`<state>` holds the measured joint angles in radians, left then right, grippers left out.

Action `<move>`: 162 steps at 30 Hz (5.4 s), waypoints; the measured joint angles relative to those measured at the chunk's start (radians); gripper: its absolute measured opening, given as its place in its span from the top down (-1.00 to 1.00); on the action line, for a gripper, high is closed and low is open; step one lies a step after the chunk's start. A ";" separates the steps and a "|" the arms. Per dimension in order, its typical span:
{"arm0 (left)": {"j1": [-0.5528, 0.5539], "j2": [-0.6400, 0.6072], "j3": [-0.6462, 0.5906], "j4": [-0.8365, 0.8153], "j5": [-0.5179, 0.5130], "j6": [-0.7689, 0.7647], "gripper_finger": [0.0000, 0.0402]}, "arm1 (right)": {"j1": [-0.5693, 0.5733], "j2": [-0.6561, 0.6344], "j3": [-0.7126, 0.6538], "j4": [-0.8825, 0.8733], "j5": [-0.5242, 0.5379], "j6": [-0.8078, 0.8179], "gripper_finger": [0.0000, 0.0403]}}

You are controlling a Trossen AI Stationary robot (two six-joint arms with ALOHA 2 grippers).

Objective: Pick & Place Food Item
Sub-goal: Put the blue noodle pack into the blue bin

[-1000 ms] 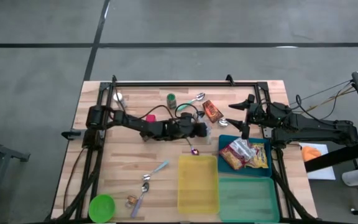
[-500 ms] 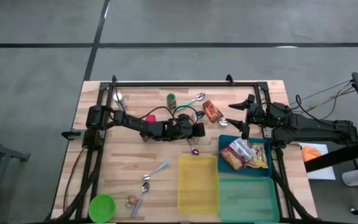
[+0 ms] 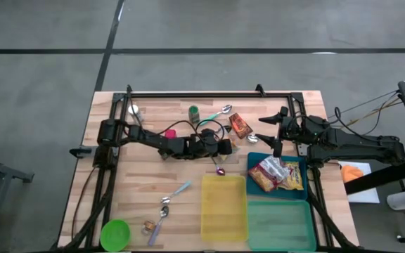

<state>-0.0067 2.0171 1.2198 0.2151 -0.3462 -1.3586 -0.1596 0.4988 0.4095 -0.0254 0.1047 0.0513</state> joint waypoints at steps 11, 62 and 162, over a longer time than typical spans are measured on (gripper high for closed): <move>0.001 -0.024 -0.002 0.026 -0.008 0.099 0.10 | 0.000 0.000 0.000 0.000 0.000 -0.002 -0.57; -0.002 -1.488 -0.729 -0.283 -0.011 1.405 0.10 | 0.000 0.000 0.000 0.000 0.000 0.000 -0.57; -0.005 -1.700 -0.932 -0.720 0.212 1.481 0.10 | 0.000 0.143 0.046 0.056 -0.157 0.038 -0.57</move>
<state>-0.0120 0.3168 0.2874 -0.5051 -0.1341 0.1219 -0.1596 0.6422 0.4559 0.0308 -0.0525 0.0891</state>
